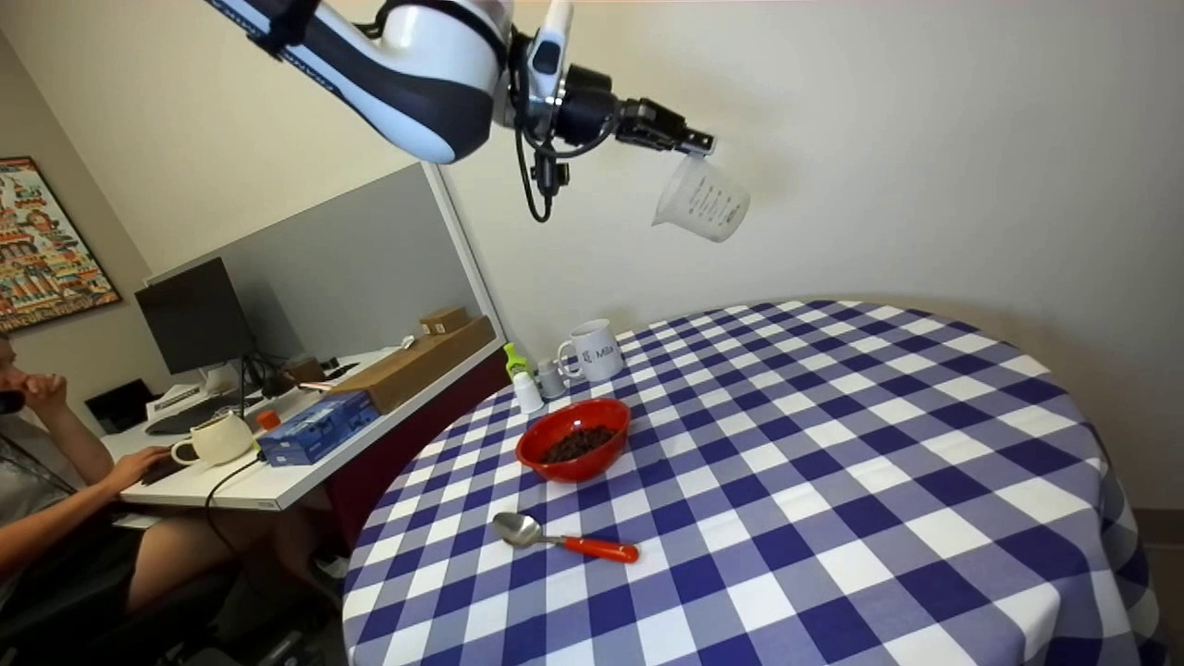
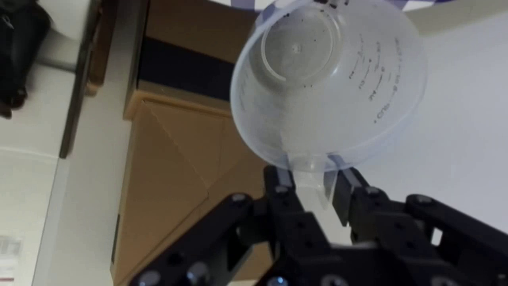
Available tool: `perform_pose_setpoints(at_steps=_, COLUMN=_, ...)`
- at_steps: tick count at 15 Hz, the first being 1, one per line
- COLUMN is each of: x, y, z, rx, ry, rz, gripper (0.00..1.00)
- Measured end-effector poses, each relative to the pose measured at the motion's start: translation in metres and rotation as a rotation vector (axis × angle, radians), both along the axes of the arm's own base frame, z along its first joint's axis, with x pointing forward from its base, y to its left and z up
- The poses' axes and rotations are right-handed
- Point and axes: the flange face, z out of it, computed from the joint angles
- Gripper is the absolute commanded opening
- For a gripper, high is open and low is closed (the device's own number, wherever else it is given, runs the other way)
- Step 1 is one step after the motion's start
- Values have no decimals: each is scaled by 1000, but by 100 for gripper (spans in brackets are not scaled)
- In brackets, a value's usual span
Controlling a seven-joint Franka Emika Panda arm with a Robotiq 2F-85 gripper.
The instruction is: Pour the contents of the cup into the bowl
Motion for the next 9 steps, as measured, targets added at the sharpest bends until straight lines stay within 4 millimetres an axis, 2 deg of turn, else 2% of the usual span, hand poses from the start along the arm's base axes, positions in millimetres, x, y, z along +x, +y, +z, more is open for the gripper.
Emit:
perform_pose_setpoints(at_steps=2, x=-4, y=-29, z=-12, rx=94, ry=51, rz=-65, gripper=10)
perform_pose_setpoints(at_steps=4, x=-8, y=-47, z=-31, rx=187, ry=109, rz=-133, gripper=10)
perform_pose_setpoints(at_steps=9, x=-14, y=-64, z=-91, rx=425, ry=231, rz=-315, gripper=10)
